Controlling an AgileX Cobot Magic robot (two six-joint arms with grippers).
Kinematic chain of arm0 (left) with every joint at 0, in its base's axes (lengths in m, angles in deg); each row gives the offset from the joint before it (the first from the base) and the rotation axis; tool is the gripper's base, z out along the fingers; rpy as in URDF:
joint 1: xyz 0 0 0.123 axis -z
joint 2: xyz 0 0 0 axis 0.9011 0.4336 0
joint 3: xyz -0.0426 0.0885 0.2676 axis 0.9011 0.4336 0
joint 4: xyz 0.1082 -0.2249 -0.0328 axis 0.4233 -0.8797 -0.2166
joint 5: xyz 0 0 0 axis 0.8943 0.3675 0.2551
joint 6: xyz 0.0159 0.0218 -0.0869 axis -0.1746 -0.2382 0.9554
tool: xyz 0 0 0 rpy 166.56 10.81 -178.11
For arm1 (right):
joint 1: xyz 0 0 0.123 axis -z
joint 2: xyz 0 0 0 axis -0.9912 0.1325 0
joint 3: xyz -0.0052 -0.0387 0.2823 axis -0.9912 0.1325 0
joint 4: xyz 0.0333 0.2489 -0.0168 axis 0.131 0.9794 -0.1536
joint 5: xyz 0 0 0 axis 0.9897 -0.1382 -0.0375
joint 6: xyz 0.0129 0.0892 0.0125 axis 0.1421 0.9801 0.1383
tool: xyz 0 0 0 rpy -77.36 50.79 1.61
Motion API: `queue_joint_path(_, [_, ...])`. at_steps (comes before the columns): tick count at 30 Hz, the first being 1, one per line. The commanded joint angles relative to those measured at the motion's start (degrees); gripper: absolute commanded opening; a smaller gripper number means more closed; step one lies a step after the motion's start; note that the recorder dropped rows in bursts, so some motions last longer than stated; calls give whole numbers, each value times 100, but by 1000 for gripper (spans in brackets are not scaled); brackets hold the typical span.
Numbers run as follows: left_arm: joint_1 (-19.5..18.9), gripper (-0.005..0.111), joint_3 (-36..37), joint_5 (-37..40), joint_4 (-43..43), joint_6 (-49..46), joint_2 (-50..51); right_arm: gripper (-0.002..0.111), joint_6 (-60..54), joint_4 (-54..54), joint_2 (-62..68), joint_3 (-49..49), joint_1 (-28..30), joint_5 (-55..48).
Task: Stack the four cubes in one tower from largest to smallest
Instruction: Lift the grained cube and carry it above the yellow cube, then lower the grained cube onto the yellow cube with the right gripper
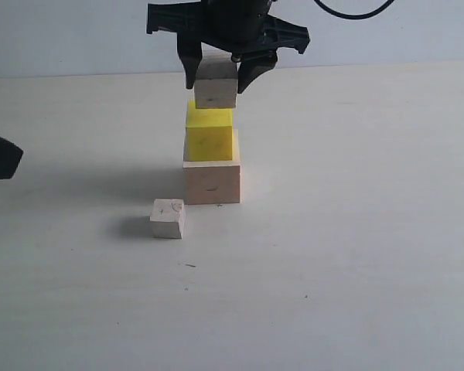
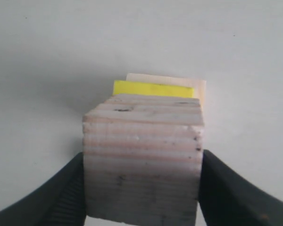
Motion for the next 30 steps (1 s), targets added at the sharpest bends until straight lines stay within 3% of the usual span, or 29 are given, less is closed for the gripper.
queue_joint_path(1, [-5,0,51,-96,-75,46,-27,0,18,-33,54,-59,-9,18])
queue_joint_path(30, [-5,0,51,-290,-222,22,-27,0,-265,190,54,-59,-9,18])
